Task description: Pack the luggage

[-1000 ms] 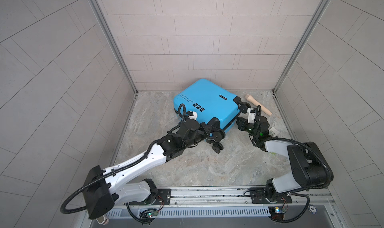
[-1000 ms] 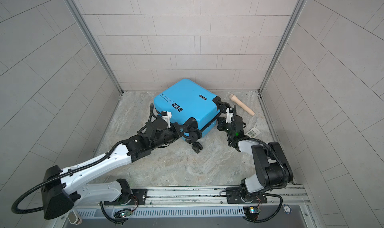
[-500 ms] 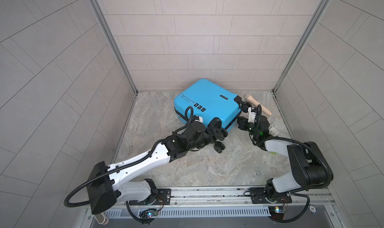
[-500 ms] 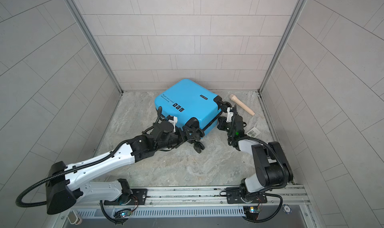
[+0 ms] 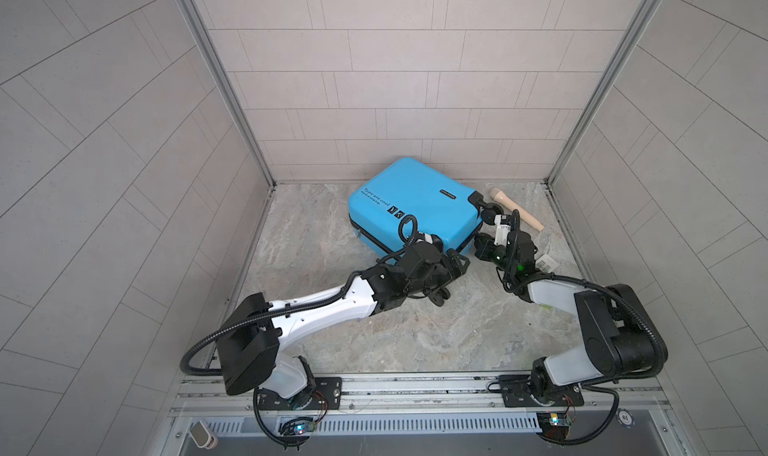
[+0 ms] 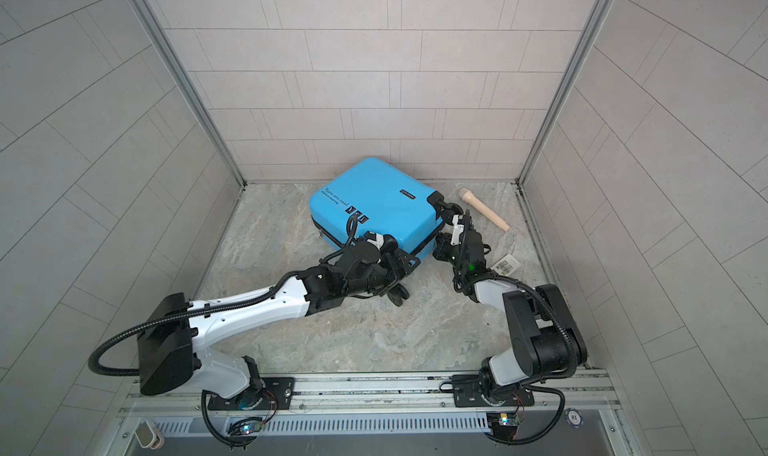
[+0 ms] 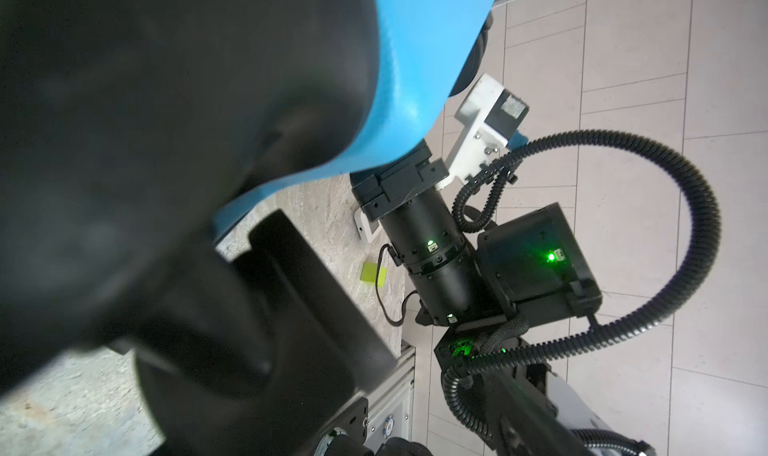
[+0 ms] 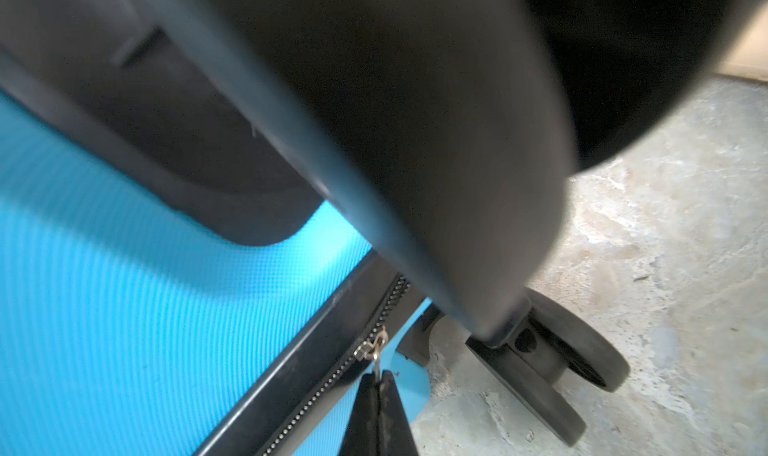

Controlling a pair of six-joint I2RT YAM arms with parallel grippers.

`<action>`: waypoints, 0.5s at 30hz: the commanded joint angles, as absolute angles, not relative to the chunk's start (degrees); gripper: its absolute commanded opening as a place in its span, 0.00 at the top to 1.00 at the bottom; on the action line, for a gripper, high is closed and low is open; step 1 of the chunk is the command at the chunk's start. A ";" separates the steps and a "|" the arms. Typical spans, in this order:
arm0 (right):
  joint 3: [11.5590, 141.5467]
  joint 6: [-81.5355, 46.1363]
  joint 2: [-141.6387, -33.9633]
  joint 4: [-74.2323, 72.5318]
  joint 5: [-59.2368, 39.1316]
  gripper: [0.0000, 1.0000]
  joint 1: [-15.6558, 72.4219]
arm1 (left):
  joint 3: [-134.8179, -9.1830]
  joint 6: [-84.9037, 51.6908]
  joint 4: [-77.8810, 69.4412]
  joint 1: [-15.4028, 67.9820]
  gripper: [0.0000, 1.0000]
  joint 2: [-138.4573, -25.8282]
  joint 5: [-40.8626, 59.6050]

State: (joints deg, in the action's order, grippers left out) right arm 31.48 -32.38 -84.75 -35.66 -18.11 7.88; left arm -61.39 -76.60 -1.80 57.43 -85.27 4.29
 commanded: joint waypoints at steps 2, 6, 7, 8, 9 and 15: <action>31.15 -32.00 -84.46 -31.64 -17.98 1.00 8.60 | -64.16 -78.21 -5.86 56.08 0.09 -86.97 1.67; 31.09 -32.04 -84.51 -31.69 -17.76 1.00 8.60 | -65.46 -78.57 -6.15 56.00 0.15 -88.60 1.98; 31.11 -31.99 -84.47 -31.65 -17.68 1.00 8.58 | -65.54 -78.57 -6.17 55.99 0.19 -88.74 1.94; 31.03 -32.04 -84.46 -31.76 -17.60 1.00 8.57 | -65.52 -78.57 -6.17 56.06 0.25 -88.79 1.89; 30.98 -32.00 -84.46 -31.67 -17.62 1.00 8.60 | -65.11 -78.70 -6.19 56.00 0.31 -88.65 1.73; 30.70 -31.80 -84.38 -31.70 -17.25 1.00 8.46 | -62.25 -78.61 -7.32 56.01 0.68 -86.52 0.50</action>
State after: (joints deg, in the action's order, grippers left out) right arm 31.48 -32.12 -84.71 -35.68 -17.56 7.99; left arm -62.61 -74.72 -2.15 56.71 -88.55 1.19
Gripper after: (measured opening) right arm 0.044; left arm 0.640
